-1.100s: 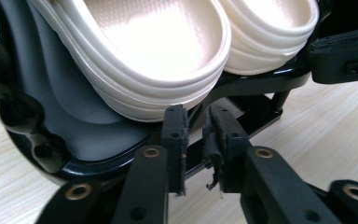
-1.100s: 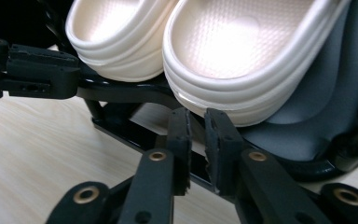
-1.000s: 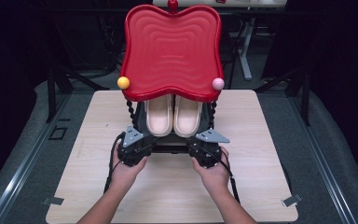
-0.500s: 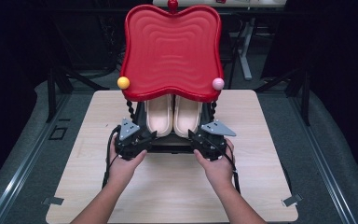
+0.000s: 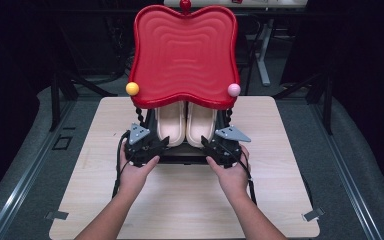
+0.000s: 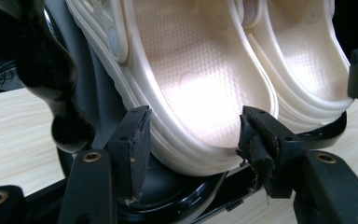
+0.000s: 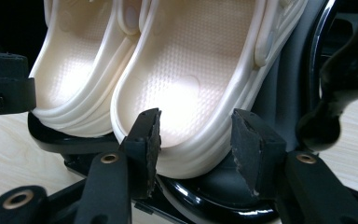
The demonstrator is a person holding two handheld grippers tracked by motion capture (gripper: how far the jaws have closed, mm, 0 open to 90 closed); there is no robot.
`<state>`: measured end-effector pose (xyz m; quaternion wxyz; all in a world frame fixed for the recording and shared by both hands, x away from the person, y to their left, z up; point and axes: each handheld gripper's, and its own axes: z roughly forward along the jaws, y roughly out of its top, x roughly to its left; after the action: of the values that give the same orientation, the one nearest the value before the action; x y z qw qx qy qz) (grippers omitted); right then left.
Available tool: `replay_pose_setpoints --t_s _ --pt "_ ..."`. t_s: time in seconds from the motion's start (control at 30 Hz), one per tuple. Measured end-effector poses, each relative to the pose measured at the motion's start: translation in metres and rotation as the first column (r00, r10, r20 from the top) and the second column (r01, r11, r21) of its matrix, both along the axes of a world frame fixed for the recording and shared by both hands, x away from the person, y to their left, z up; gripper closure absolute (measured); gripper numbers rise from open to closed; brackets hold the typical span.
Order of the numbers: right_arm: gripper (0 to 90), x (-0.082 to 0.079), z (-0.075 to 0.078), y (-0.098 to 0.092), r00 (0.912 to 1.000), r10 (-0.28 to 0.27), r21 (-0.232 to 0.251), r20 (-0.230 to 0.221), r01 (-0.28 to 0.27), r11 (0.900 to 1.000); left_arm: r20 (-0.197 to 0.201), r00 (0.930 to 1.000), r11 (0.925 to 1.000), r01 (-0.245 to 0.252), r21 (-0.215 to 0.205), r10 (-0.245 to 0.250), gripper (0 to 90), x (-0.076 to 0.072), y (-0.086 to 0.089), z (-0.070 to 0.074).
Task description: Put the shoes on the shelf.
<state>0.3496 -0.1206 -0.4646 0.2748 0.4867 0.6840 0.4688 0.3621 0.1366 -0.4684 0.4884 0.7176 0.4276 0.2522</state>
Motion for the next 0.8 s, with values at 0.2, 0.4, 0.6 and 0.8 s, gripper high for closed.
replay_pose_setpoints --t_s 0.2,0.4,0.6,0.8 --pt "51.7 0.005 -0.003 0.004 0.9999 -0.009 -0.008 0.008 0.009 1.000 0.008 1.0000 1.0000 -0.005 0.008 0.005 47.2 0.004 -0.004 -0.003" --pt "54.6 0.010 -0.007 0.004 0.9992 -0.016 -0.038 0.037 0.018 0.999 0.031 0.9991 0.9989 -0.028 0.039 0.027 53.7 0.009 -0.007 -0.006" --pt "55.9 0.014 -0.007 0.003 0.9991 -0.019 -0.045 0.039 0.021 0.999 0.035 0.9991 0.9984 -0.028 0.049 0.026 56.3 0.011 -0.008 -0.005" --pt "55.7 0.014 -0.007 0.004 0.9988 -0.031 -0.039 0.039 0.032 0.999 0.034 0.9992 0.9980 -0.022 0.059 0.020 56.4 0.011 -0.007 -0.005"
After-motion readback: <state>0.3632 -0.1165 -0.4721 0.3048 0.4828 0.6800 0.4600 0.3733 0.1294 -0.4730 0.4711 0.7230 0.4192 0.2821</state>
